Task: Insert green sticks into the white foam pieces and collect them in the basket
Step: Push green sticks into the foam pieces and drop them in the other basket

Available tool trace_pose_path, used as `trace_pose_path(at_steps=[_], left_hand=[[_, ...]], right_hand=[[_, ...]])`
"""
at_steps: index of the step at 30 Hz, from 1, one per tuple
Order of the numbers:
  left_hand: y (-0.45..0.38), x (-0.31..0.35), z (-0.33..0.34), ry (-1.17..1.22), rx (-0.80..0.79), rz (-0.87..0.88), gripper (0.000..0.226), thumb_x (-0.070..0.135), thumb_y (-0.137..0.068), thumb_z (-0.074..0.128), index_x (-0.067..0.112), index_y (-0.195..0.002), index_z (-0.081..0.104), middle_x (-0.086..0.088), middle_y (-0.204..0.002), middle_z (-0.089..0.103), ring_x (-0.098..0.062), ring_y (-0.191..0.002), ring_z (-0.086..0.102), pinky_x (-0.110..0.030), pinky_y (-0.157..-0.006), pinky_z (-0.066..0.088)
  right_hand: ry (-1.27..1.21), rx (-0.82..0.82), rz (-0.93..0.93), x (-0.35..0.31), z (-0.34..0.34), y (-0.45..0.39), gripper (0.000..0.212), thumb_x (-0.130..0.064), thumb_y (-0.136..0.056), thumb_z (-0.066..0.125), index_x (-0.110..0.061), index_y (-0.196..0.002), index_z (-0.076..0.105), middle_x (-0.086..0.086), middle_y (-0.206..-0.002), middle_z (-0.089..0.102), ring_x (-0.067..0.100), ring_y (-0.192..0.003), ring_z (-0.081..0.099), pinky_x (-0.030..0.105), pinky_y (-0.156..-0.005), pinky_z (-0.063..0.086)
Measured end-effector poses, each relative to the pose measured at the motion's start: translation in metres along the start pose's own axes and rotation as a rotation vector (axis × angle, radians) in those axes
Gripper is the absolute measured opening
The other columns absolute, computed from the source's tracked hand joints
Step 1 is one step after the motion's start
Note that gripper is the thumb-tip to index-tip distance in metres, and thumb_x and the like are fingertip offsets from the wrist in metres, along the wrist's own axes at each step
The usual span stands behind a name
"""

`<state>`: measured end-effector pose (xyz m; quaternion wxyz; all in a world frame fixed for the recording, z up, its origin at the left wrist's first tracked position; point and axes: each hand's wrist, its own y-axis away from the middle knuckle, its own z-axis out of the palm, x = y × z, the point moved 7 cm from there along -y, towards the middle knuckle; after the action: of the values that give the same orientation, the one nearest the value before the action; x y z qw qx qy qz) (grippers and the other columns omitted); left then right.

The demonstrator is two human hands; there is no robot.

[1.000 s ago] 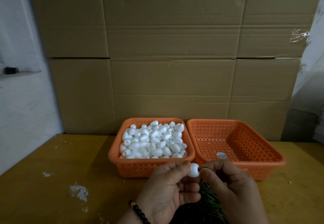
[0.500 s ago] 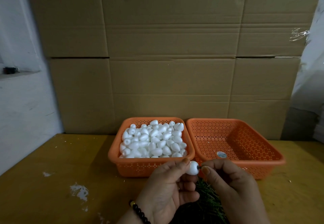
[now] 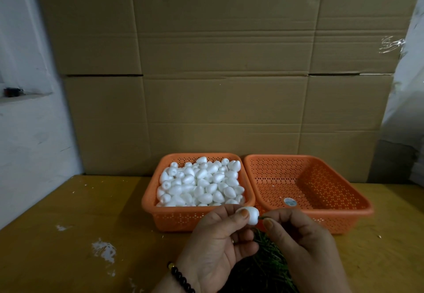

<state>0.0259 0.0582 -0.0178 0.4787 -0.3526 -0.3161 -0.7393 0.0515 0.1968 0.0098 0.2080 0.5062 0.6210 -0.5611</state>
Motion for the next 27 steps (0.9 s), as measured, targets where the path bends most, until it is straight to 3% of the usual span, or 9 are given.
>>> trace_pose_path(at_steps=[4, 9, 16, 20, 23, 27], left_hand=[[0.0001, -0.0010, 0.0016, 0.047, -0.048, -0.018, 0.032, 0.003, -0.068, 0.066, 0.004, -0.100, 0.065, -0.012, -0.083, 0.069, -0.017, -0.067, 0.061, -0.031, -0.058, 0.055], [0.0000, -0.0004, 0.0038, 0.115, -0.089, -0.018, 0.037, -0.006, -0.071, 0.060, 0.002, -0.106, 0.063, -0.018, -0.097, 0.068, -0.023, -0.080, 0.062, -0.035, -0.069, 0.057], [0.0004, 0.0023, 0.0051, 0.255, -0.169, -0.011, 0.030, -0.011, -0.073, 0.064, 0.004, -0.098, 0.072, -0.018, -0.097, 0.067, -0.024, -0.073, 0.066, -0.039, -0.068, 0.058], [0.0008, 0.0023, 0.0067, 0.355, -0.225, -0.049, 0.038, -0.002, -0.067, 0.070, 0.006, -0.104, 0.071, -0.017, -0.096, 0.066, -0.024, -0.075, 0.064, -0.040, -0.070, 0.057], [-0.0013, 0.0002, 0.0040, 0.392, -0.212, -0.088, 0.033, 0.005, -0.080, 0.068, 0.001, -0.114, 0.067, -0.016, -0.095, 0.067, -0.023, -0.074, 0.063, -0.038, -0.067, 0.058], [-0.0040, -0.0029, 0.0001, 0.435, -0.163, -0.114, 0.030, 0.016, -0.076, 0.066, -0.003, -0.098, 0.074, -0.014, -0.089, 0.068, -0.021, -0.070, 0.065, -0.036, -0.065, 0.058]], right_hand=[[-0.031, -0.006, 0.010, -0.0008, 0.0008, 0.0009, 0.024, -0.014, -0.074, 0.075, -0.037, -0.080, 0.071, -0.006, -0.074, 0.072, 0.010, -0.066, 0.066, 0.024, -0.062, 0.053], [-0.070, -0.025, 0.037, -0.0008, 0.0022, 0.0017, 0.026, -0.008, -0.070, 0.079, -0.030, -0.082, 0.072, -0.004, -0.073, 0.071, 0.008, -0.063, 0.065, 0.014, -0.057, 0.050], [-0.061, -0.033, 0.048, 0.0008, 0.0029, 0.0017, 0.034, -0.002, -0.067, 0.080, -0.027, -0.089, 0.070, -0.002, -0.075, 0.069, 0.012, -0.064, 0.065, 0.019, -0.057, 0.051], [-0.080, -0.033, 0.050, 0.0016, 0.0030, 0.0014, 0.033, -0.003, -0.068, 0.079, -0.025, -0.090, 0.070, -0.001, -0.074, 0.069, 0.012, -0.064, 0.064, 0.020, -0.056, 0.050], [-0.084, -0.040, 0.048, 0.0012, 0.0036, 0.0018, 0.031, -0.003, -0.069, 0.079, -0.025, -0.090, 0.070, 0.000, -0.074, 0.069, 0.015, -0.065, 0.065, 0.022, -0.060, 0.052], [-0.075, -0.043, 0.061, 0.0030, 0.0037, 0.0018, 0.030, -0.005, -0.070, 0.079, -0.026, -0.090, 0.070, 0.000, -0.076, 0.070, 0.015, -0.066, 0.065, 0.029, -0.064, 0.054]])
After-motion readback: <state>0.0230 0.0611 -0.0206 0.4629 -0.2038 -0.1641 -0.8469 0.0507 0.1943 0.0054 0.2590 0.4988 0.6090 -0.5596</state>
